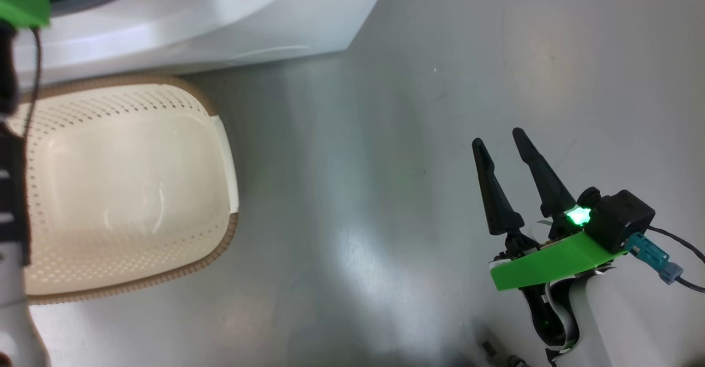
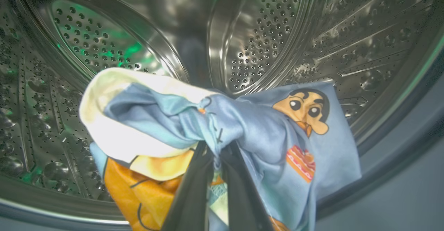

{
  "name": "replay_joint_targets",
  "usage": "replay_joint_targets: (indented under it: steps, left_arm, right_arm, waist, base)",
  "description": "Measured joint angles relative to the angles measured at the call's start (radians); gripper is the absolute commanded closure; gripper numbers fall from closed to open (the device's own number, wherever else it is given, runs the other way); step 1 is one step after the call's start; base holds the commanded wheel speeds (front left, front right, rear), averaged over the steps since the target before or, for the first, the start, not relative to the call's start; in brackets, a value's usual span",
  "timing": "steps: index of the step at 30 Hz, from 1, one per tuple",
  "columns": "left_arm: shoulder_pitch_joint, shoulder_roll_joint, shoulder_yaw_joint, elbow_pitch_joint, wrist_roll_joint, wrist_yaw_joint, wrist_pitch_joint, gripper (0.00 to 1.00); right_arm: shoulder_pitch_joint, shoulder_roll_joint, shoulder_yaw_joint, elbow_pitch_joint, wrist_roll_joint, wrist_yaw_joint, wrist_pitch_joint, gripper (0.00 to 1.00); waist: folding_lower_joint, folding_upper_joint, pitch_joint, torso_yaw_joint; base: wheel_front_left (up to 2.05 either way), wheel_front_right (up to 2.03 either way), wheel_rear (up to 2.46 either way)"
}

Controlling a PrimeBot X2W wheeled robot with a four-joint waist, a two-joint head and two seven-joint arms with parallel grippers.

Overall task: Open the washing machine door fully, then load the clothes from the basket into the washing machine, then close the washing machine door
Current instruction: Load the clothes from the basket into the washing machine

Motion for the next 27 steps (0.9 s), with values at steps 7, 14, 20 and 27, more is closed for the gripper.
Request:
replay_joint_targets:
  steps: [7, 14, 20, 27]
  left_arm:
    - [-0.117, 0.019, -0.006, 0.066, 0.002, -0.002, -0.028, 1.00]
    - [-0.244, 0.042, -0.023, 0.119, 0.028, -0.003, -0.123, 1.00]
    - [-0.327, 0.053, -0.037, 0.174, 0.044, -0.012, -0.163, 1.00]
    - [-0.402, 0.076, -0.053, 0.245, 0.054, -0.021, -0.175, 1.00]
  right_arm:
    - [-0.003, 0.000, 0.001, -0.008, 0.001, 0.000, 0.000, 0.00]
    - [-0.019, 0.000, 0.012, -0.012, 0.017, 0.000, 0.000, 0.00]
    - [-0.023, 0.000, 0.025, -0.018, 0.018, 0.000, 0.000, 0.00]
    - [-0.023, 0.001, 0.039, -0.017, 0.027, 0.000, 0.000, 0.00]
  waist:
    - [0.0000, 0.0000, 0.059, -0.005]
    - [0.0000, 0.0000, 0.117, -0.013]
    - [0.0000, 0.0000, 0.142, -0.027]
    - [0.0000, 0.0000, 0.163, -0.049]
  base:
    - [0.00, 0.00, 0.00]
    - [0.00, 0.00, 0.00]
    - [0.00, 0.00, 0.00]
    - [0.00, 0.00, 0.00]
